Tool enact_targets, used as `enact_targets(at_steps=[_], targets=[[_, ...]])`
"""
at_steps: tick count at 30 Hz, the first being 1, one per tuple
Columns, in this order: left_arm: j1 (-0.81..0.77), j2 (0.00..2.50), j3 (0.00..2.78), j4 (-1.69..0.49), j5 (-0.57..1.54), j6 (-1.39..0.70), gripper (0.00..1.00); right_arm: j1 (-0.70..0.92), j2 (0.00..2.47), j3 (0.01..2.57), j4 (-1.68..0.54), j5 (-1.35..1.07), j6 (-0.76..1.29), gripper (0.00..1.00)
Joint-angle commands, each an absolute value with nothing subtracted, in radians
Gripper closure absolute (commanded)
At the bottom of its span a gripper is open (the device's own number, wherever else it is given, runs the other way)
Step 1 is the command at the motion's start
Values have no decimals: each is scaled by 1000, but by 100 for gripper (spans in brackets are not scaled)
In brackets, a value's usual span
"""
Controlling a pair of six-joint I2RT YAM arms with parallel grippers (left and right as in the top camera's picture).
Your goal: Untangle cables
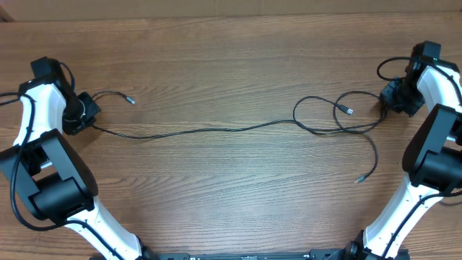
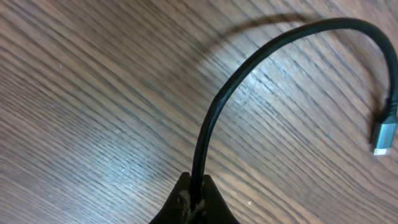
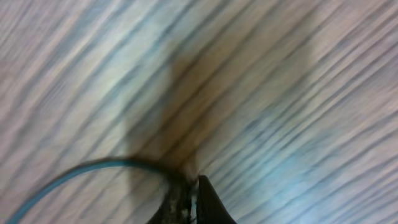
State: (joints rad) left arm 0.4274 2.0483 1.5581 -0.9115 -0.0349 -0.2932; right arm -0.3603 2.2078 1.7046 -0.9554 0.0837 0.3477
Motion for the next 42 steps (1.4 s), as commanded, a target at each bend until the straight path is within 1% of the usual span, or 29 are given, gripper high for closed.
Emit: enact_targets(at_steps=[1,5,8,10,13,15,17,18,19,20,21,23,27,28,30,33,34,35,36,37,39,42], targets=[[430,2047,1611,-933,-220,-369,96,-376,2166,1845,-1006,52,373,96],[496,2047,1748,-1030,-286,-347,96,-426,2166,2124,-1138,102,374,96],[572,2047,1866,-1094,-281,-344,96,-477,2166,2360,-1192,111,373,96],[617,2047,1918,-1107,-227,-344,96,-510,2166,2500,-1209,104,365,96],[657,2047,1947,-1106,19,-298,96,-535,2166,2622,-1252,2,305,96],[659,2048,1944,-1107,200,-241,96,-533,2166,2638,-1314,-76,284,84],[633,2048,1934,-1107,329,-196,95,-513,2168,2629,-1377,-125,279,53],[608,2048,1932,-1109,383,-168,96,-493,2168,2613,-1408,-133,279,41],[582,2048,1932,-1111,416,-139,96,-477,2168,2601,-1426,-133,279,33],[548,2048,1932,-1113,445,-106,96,-458,2168,2585,-1436,-133,279,19],[509,2048,1932,-1114,451,-85,96,-439,2168,2569,-1440,-133,279,12],[435,2048,1932,-1114,443,-81,96,-411,2168,2549,-1442,-133,279,0],[244,2048,1932,-1081,438,-73,96,-360,2168,2526,-1438,-133,280,0],[201,2048,1932,-1066,437,-63,93,-351,2168,2526,-1439,-133,280,0],[106,2053,1932,-1034,418,-23,82,-336,2168,2526,-1443,-133,280,0],[-35,2065,1932,-1010,281,14,74,-320,2168,2526,-1457,-133,280,0],[-73,2070,1932,-1009,242,-5,64,-318,2168,2526,-1462,-133,280,0],[-115,2080,1932,-1010,206,-46,35,-318,2168,2526,-1469,-133,280,0],[-149,2089,1932,-1014,193,-95,10,-318,2168,2526,-1473,-133,280,0],[-183,2102,1932,-1015,199,-160,1,-318,2168,2525,-1477,-133,280,0],[-247,2126,1932,-1012,249,-253,0,-318,2168,2526,-1481,-133,280,0],[-325,2165,1932,-1004,254,-269,0,-315,2169,2526,-1489,-133,280,0]])
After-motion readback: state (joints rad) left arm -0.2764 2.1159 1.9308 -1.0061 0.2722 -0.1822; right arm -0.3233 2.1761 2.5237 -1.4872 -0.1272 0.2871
